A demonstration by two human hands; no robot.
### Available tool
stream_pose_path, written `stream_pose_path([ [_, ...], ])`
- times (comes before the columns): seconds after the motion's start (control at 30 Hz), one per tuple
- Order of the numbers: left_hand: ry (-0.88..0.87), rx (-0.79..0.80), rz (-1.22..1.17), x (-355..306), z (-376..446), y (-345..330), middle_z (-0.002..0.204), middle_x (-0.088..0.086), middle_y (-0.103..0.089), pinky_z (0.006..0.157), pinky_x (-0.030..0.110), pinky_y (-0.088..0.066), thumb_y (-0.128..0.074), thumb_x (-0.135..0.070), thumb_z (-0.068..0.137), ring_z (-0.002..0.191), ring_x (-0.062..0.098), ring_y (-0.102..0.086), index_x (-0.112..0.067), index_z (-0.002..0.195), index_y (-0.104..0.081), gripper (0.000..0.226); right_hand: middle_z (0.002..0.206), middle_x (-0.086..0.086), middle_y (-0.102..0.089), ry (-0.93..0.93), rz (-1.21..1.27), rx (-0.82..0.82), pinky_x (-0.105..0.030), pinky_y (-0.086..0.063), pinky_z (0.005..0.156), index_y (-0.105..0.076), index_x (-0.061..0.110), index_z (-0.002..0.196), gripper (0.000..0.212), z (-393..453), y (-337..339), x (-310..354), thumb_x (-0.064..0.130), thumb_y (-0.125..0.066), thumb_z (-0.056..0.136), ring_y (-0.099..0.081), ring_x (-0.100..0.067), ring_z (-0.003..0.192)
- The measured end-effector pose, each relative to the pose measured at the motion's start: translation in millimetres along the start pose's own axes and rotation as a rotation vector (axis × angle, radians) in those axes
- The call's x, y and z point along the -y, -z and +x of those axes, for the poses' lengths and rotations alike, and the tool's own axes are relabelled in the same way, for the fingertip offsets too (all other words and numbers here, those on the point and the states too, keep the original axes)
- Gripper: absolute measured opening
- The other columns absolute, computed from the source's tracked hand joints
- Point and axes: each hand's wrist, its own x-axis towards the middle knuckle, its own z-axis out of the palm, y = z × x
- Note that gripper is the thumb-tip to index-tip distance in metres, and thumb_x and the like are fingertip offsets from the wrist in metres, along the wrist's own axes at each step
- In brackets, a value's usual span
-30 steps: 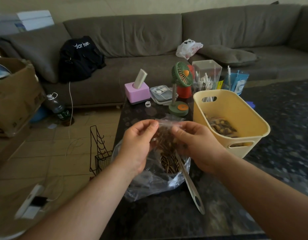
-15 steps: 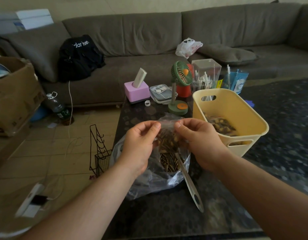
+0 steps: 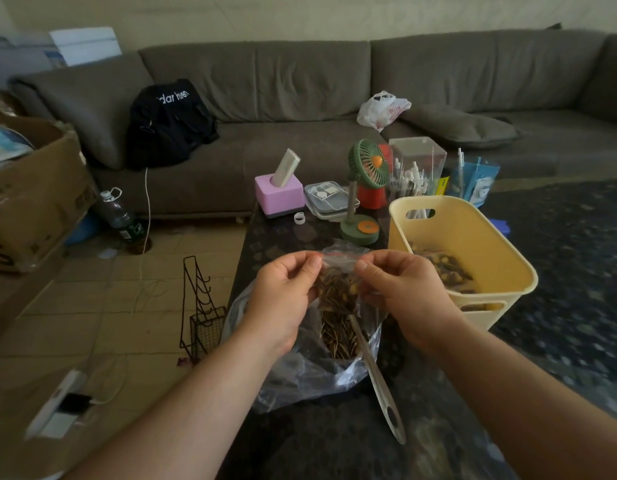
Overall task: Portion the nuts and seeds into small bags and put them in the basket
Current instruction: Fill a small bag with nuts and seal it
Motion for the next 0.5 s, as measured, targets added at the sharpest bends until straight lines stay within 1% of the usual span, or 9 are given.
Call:
stream_pose_path([
  [0.07, 0.042, -0.002, -0.01, -9.2, 6.7, -6.5, 0.101, 0.009, -0.082, 0.09, 0.043, -0.064, -0.064, -0.013, 0.106, 0.104, 0.028, -0.078, -0.012, 0.102, -0.079, 0.015, 0.081, -0.01, -0.075, 0.001, 0.02, -0.013, -0.031, -0.06, 0.071, -0.077, 0.01, 0.092, 0.007, 3.4, -2.4, 4.9, 0.015, -0.074, 0.096, -0.069, -0.021, 0.074],
  [0.13, 0.077, 0.003, -0.01, -21.9, 14.8, -12.4, 0.103, 0.013, -0.081, 0.094, 0.048, -0.063, -0.063, -0.014, 0.106, 0.106, 0.032, -0.077, -0.01, 0.104, -0.079, 0.016, 0.084, -0.017, -0.076, 0.025, 0.029, -0.038, -0.033, -0.06, 0.071, -0.077, 0.009, 0.094, 0.008, 7.3, -5.1, 12.2, 0.016, -0.075, 0.095, -0.068, -0.024, 0.075],
  [0.17, 0.08, 0.005, -0.004, -27.8, 18.4, -13.3, 0.103, 0.013, -0.082, 0.093, 0.047, -0.063, -0.063, -0.015, 0.107, 0.105, 0.031, -0.077, -0.01, 0.105, -0.079, 0.017, 0.086, -0.019, -0.076, 0.042, 0.023, -0.048, -0.036, -0.06, 0.072, -0.077, 0.008, 0.094, 0.008, 9.6, -6.6, 16.8, 0.016, -0.075, 0.095, -0.068, -0.025, 0.074],
  [0.2, 0.076, 0.008, -0.002, -32.3, 21.2, -12.8, 0.102, 0.011, -0.082, 0.092, 0.047, -0.063, -0.062, -0.016, 0.107, 0.104, 0.031, -0.078, -0.011, 0.104, -0.079, 0.018, 0.086, -0.02, -0.076, 0.056, 0.011, -0.05, -0.037, -0.061, 0.073, -0.077, 0.008, 0.094, 0.008, 11.7, -8.4, 22.0, 0.016, -0.075, 0.095, -0.069, -0.025, 0.074],
  [0.3, 0.023, -0.005, 0.017, -32.3, 26.5, -6.1, 0.104, 0.009, -0.082, 0.096, 0.049, -0.062, -0.063, -0.022, 0.107, 0.105, 0.029, -0.078, -0.016, 0.103, -0.08, 0.018, 0.081, -0.013, -0.078, 0.077, -0.045, -0.032, -0.029, -0.061, 0.067, -0.077, 0.008, 0.094, 0.008, 15.3, -14.7, 36.0, 0.014, -0.074, 0.096, -0.073, -0.019, 0.07],
  [0.33, 0.004, -0.026, 0.018, -29.4, 26.2, -3.6, 0.103, 0.007, -0.082, 0.095, 0.048, -0.062, -0.064, -0.023, 0.106, 0.103, 0.027, -0.078, -0.017, 0.103, -0.08, 0.018, 0.081, -0.012, -0.078, 0.083, -0.064, -0.027, -0.028, -0.061, 0.067, -0.077, 0.007, 0.094, 0.007, 16.7, -16.9, 37.7, 0.014, -0.073, 0.096, -0.073, -0.018, 0.07],
  [0.4, -0.01, -0.072, -0.003, -21.0, 20.4, -0.9, 0.099, 0.003, -0.082, 0.089, 0.041, -0.062, -0.063, -0.022, 0.106, 0.097, 0.021, -0.079, -0.015, 0.105, -0.079, 0.017, 0.079, -0.009, -0.078, 0.088, -0.096, -0.018, -0.03, -0.061, 0.069, -0.077, 0.009, 0.093, 0.007, 20.1, -20.5, 34.6, 0.014, -0.074, 0.096, -0.073, -0.018, 0.069],
  [0.43, -0.008, -0.079, -0.024, -16.6, 16.9, -0.2, 0.098, 0.003, -0.082, 0.086, 0.038, -0.062, -0.063, -0.02, 0.106, 0.095, 0.02, -0.079, -0.013, 0.108, -0.078, 0.017, 0.077, -0.008, -0.077, 0.095, -0.108, -0.021, -0.029, -0.06, 0.069, -0.078, 0.01, 0.092, 0.007, 21.3, -21.3, 31.1, 0.015, -0.075, 0.096, -0.073, -0.017, 0.069],
  [0.5, -0.004, -0.073, -0.071, -12.0, 10.6, -0.2, 0.1, 0.007, -0.082, 0.087, 0.039, -0.062, -0.063, -0.018, 0.106, 0.098, 0.024, -0.079, -0.008, 0.11, -0.076, 0.018, 0.077, -0.006, -0.077, 0.095, -0.122, -0.027, -0.028, -0.058, 0.067, -0.078, 0.013, 0.091, 0.007, 23.0, -21.8, 23.4, 0.016, -0.075, 0.096, -0.071, -0.015, 0.068],
])
